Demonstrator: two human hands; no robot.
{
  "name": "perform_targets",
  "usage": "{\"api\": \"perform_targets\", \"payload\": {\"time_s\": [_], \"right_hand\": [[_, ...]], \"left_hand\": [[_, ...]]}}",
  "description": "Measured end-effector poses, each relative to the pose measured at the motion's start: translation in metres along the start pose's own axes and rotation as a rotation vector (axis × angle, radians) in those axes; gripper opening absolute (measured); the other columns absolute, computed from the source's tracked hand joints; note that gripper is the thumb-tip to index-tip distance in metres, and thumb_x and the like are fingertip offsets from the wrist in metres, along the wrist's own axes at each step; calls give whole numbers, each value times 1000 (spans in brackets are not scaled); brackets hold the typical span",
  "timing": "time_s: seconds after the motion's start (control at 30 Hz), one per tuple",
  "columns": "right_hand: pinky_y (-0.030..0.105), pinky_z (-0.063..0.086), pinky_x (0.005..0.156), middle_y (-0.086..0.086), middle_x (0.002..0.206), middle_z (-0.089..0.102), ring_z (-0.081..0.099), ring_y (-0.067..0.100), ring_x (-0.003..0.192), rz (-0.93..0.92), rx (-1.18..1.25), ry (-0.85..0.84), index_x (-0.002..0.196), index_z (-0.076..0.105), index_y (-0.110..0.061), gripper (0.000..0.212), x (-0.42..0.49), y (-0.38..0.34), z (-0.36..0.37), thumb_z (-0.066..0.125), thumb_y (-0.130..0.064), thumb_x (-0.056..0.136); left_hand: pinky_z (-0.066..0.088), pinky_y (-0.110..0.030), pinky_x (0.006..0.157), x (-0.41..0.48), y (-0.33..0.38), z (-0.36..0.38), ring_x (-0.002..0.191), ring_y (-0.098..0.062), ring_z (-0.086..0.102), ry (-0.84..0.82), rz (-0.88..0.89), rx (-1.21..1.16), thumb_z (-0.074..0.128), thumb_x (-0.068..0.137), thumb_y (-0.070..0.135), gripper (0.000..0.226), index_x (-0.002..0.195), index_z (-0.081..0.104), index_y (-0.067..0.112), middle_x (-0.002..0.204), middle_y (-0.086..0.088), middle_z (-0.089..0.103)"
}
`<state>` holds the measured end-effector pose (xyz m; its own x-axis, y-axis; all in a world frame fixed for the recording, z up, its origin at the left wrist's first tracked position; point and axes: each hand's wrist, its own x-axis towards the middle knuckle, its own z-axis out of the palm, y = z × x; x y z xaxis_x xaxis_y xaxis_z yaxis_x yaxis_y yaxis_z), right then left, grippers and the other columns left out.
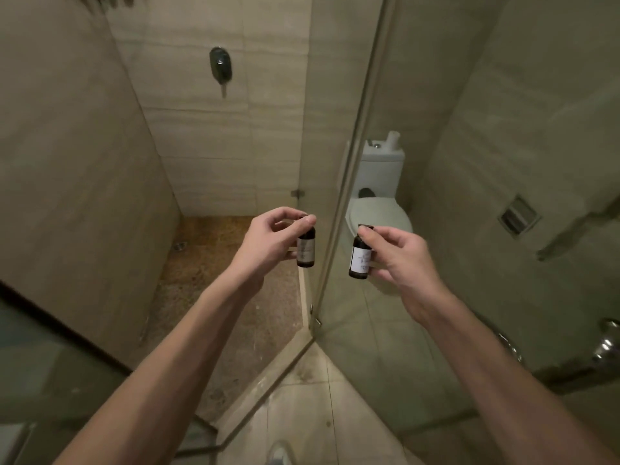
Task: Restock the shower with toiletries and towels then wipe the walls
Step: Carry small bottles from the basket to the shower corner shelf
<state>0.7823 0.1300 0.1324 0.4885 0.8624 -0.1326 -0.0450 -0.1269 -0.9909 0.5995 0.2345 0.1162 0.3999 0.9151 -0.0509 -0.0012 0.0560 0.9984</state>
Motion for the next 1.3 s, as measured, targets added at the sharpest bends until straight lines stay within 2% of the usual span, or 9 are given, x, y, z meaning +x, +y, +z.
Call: {"api": "perform_targets", "payload": {"time_s": [0.2, 0.37, 0.47, 0.6, 0.7, 0.87, 1.03, 1.17, 1.3], "right_hand": [[32, 60, 71, 4, 93, 76, 71, 16, 84, 9, 69, -87, 96, 75, -15, 20, 89, -23, 36, 77, -32, 86], [21, 55, 58, -4, 80, 71, 66, 7, 72, -7, 106, -192, 88, 72, -18, 17, 159, -38, 75, 77, -34, 86], [22, 55, 59, -4, 83, 70, 66, 8, 72, 0, 120, -288, 92, 72, -16, 20, 200, -45, 100, 77, -35, 86], [20, 53, 55, -3, 88, 71, 66, 9, 75, 28, 121, -391, 93, 70, -18, 20, 245, -57, 139, 78, -35, 86], [23, 54, 62, -3, 88, 71, 64, 8, 73, 50, 120, -477, 92, 69, -18, 16, 265, -65, 173, 77, -32, 87], [38, 53, 77, -7, 78, 71, 64, 9, 71, 77, 167, -568, 87, 69, -19, 16, 290, -78, 235, 78, -31, 86], [32, 55, 75, -8, 77, 72, 66, 2, 62, 62, 188, -632, 90, 69, -18, 18, 314, -94, 299, 78, -32, 85], [25, 58, 68, -2, 91, 72, 68, 3, 69, 6, 162, -642, 99, 69, -15, 24, 354, -109, 355, 78, -33, 85], [23, 59, 64, 1, 91, 73, 70, 6, 72, -58, 164, -599, 105, 69, -9, 31, 404, -125, 427, 79, -31, 85]], "left_hand": [[57, -25, 68, 62, 17, -20, 81, -5, 65, 104, 13, 28, 73, 91, 33, 20, 100, 73, 15, 90, 4, 72], [51, -18, 62, 111, 27, -46, 79, -3, 65, 210, 29, 53, 74, 89, 39, 20, 97, 73, 21, 92, 4, 73], [49, -15, 57, 137, 30, -56, 74, -3, 62, 303, 41, 62, 73, 90, 36, 20, 98, 73, 18, 88, 4, 71], [52, -19, 61, 157, 37, -82, 79, -5, 64, 413, 32, 71, 73, 90, 36, 21, 99, 73, 17, 90, 3, 72], [56, -22, 68, 165, 47, -107, 84, -4, 64, 511, 27, 91, 73, 91, 34, 21, 101, 73, 15, 94, 1, 72], [56, -20, 67, 181, 63, -152, 83, -5, 65, 647, 45, 75, 72, 91, 31, 17, 100, 73, 17, 94, 2, 71], [56, -22, 70, 217, 77, -202, 78, -5, 67, 708, 65, 41, 73, 90, 34, 16, 100, 74, 21, 92, 8, 73], [56, -29, 78, 262, 84, -255, 80, -5, 67, 717, 109, 72, 74, 90, 35, 18, 100, 74, 20, 93, 5, 73], [55, -33, 82, 318, 91, -328, 86, -8, 67, 692, 143, 101, 74, 90, 35, 14, 98, 75, 23, 95, 3, 74]]}}
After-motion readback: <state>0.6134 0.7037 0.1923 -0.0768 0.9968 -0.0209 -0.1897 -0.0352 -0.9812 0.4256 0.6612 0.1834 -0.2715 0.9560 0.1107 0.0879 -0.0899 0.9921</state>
